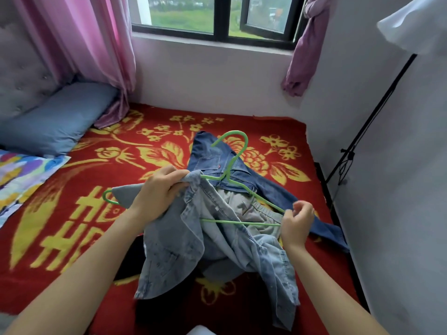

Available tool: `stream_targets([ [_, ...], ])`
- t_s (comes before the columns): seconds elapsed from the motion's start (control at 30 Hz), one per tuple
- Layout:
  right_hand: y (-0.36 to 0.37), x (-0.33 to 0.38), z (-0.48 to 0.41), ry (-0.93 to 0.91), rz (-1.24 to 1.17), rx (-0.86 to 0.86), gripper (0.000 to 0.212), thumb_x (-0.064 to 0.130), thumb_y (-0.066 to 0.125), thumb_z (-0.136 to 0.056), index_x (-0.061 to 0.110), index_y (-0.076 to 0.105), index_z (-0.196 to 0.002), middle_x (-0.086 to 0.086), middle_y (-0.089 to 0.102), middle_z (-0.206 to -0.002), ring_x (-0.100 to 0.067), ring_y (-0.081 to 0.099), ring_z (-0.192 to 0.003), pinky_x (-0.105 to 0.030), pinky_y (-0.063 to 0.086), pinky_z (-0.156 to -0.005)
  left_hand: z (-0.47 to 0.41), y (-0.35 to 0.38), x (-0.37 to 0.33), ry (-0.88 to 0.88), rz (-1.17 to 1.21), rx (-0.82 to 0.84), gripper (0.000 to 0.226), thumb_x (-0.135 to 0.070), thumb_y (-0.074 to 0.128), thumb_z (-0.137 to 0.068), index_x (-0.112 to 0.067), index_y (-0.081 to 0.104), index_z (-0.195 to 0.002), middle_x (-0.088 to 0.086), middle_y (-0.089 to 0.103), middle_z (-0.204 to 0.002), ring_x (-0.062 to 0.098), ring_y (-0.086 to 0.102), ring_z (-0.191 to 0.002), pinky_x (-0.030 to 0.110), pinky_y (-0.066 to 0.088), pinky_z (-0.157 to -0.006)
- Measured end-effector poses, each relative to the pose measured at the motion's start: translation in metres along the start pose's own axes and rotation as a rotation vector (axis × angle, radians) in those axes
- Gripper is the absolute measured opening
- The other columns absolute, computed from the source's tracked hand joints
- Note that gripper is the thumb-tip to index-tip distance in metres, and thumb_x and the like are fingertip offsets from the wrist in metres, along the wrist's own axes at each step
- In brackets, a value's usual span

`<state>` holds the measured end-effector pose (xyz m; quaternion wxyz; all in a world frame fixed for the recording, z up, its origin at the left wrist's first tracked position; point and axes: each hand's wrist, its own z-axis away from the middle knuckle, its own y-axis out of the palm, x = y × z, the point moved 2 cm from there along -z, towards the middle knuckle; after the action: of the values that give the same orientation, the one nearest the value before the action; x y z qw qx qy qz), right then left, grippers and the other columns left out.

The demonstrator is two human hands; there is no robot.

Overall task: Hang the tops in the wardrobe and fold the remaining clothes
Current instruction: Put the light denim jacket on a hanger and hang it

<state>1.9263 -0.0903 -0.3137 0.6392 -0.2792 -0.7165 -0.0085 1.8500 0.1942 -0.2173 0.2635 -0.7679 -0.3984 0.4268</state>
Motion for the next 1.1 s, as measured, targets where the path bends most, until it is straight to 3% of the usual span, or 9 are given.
stream_targets([
  [0.27,0.034,-0.046,0.000,0.376,-0.041,-0.080,0.046,-0.009,0.049,-0.081,-0.008,0.044,-0.127,-0.020,0.055,-0.110,-0.035,0.051,-0.108,-0.036,0.041,-0.086,-0.005,-0.036,-0.011,-0.016,-0.058,-0.113,0.026,-0.004,0.061,-0.083,0.002,0.067,-0.107,0.017,0.058,-0.080,0.029,0.055,-0.073,0.029,0.038,-0.066],
  [0.33,0.050,-0.053,0.012,0.395,-0.006,0.208,0.053,-0.005,0.052,-0.083,-0.002,0.039,-0.134,-0.012,0.055,-0.100,-0.029,0.053,-0.102,-0.026,0.038,-0.075,-0.005,-0.045,-0.017,-0.010,-0.068,-0.152,0.028,-0.006,0.060,-0.081,0.002,0.068,-0.107,0.016,0.058,-0.080,0.022,0.053,-0.074,0.024,0.035,-0.066],
  [0.43,0.076,-0.062,0.040,0.245,0.166,0.786,0.059,0.015,0.064,-0.081,0.008,0.042,-0.135,-0.011,0.055,-0.120,-0.027,0.052,-0.114,-0.029,0.044,-0.087,-0.004,-0.055,-0.027,-0.018,-0.065,-0.209,0.029,-0.006,0.060,-0.080,0.000,0.067,-0.107,0.014,0.058,-0.081,0.015,0.049,-0.074,0.019,0.035,-0.067],
  [0.5,0.085,-0.069,0.049,0.113,0.381,0.897,0.053,0.032,0.060,-0.077,0.019,0.050,-0.128,-0.009,0.058,-0.118,-0.028,0.054,-0.111,-0.037,0.047,-0.089,-0.003,-0.059,-0.031,-0.026,-0.063,-0.236,0.029,-0.007,0.059,-0.081,-0.001,0.068,-0.108,0.015,0.060,-0.082,0.022,0.055,-0.075,0.026,0.040,-0.068],
  [0.6,0.081,-0.077,0.048,0.048,0.656,0.834,0.024,0.032,0.048,-0.086,0.021,0.061,-0.102,-0.009,0.066,-0.101,-0.031,0.059,-0.098,-0.033,0.046,-0.077,0.002,-0.065,-0.030,-0.041,-0.042,-0.252,0.030,-0.007,0.061,-0.081,-0.003,0.067,-0.109,0.010,0.060,-0.084,0.024,0.056,-0.077,0.023,0.041,-0.071],
  [0.73,0.060,-0.071,0.004,0.184,0.383,0.654,0.027,0.017,0.062,-0.086,0.016,0.053,-0.060,0.000,0.053,-0.060,-0.020,0.054,-0.069,-0.029,0.032,-0.056,0.013,-0.076,-0.012,-0.092,-0.099,-0.301,0.031,0.006,0.067,-0.078,0.002,0.067,-0.108,0.009,0.059,-0.085,0.019,0.056,-0.076,0.016,0.037,-0.069],
  [0.87,0.021,-0.024,-0.069,0.264,0.027,0.385,0.015,-0.007,0.059,-0.083,0.007,0.061,-0.077,0.000,0.049,-0.059,0.001,0.049,-0.049,-0.015,0.034,-0.045,0.023,-0.080,0.006,-0.113,-0.036,-0.287,0.030,-0.009,0.068,-0.082,0.003,0.066,-0.110,0.005,0.059,-0.081,-0.006,0.053,-0.078,0.011,0.036,-0.068],
  [1.0,-0.010,0.034,-0.123,0.210,0.091,0.380,0.021,-0.006,0.071,-0.069,0.008,0.060,-0.059,-0.003,0.051,-0.055,-0.012,0.047,-0.052,-0.024,0.038,-0.050,0.026,-0.072,0.005,0.013,0.121,-0.225,0.068,-0.057,0.049,-0.086,0.007,0.063,-0.108,-0.019,0.061,-0.087,-0.012,0.051,-0.081,0.004,0.037,-0.070],
  [1.1,-0.027,0.071,-0.136,0.153,0.129,0.337,0.014,-0.004,0.071,-0.068,0.002,0.061,-0.060,-0.002,0.050,-0.051,-0.013,0.046,-0.049,-0.023,0.036,-0.049,0.023,-0.065,0.011,0.064,0.052,-0.263,0.039,-0.035,0.058,-0.088,-0.002,0.066,-0.109,-0.019,0.056,-0.086,-0.001,0.052,-0.076,0.013,0.042,-0.065],
])
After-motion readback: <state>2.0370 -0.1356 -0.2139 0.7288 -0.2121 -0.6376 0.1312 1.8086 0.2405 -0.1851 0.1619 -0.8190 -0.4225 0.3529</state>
